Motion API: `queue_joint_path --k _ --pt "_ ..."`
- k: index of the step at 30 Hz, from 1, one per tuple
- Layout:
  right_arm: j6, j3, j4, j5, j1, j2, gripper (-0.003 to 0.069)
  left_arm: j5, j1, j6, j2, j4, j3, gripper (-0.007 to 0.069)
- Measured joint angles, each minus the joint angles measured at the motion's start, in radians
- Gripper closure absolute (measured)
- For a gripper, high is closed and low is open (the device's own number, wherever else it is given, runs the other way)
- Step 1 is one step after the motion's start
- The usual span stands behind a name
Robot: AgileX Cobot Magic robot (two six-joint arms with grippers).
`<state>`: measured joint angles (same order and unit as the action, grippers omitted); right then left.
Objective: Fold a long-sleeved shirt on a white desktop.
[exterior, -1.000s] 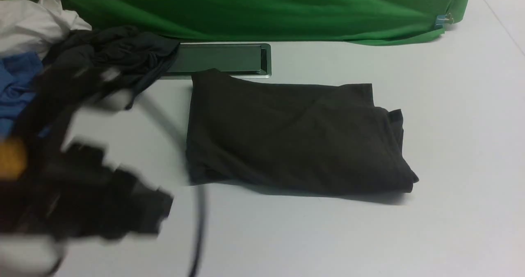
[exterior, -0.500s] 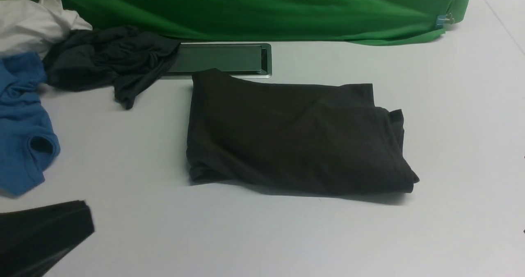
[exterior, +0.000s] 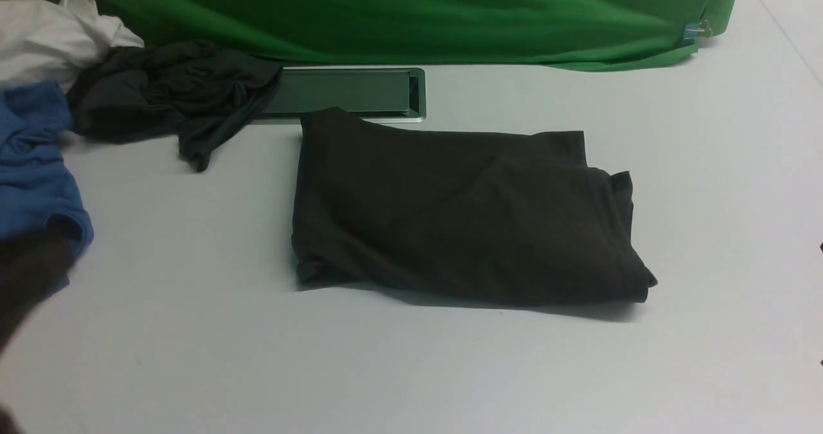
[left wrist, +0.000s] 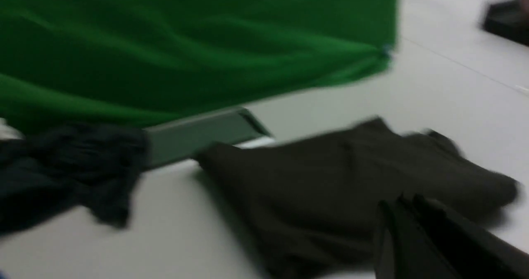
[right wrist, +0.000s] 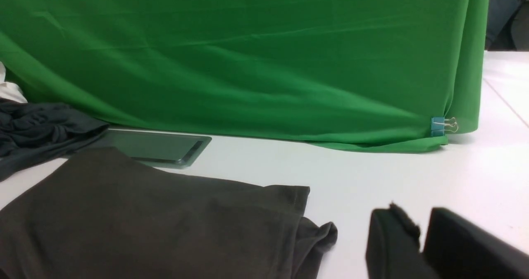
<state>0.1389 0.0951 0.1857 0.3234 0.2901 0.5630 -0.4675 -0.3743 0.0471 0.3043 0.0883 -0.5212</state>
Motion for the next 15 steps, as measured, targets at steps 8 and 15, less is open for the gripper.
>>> queue_joint_path --k 8,15 --pt "0.000 0.000 0.000 0.000 0.000 0.000 0.0514 0.151 0.174 0.009 -0.212 0.087 0.309 0.0606" --pt "0.000 0.000 0.000 -0.001 0.000 0.000 0.0504 0.157 0.326 -0.022 -0.302 -0.015 0.523 0.0606"
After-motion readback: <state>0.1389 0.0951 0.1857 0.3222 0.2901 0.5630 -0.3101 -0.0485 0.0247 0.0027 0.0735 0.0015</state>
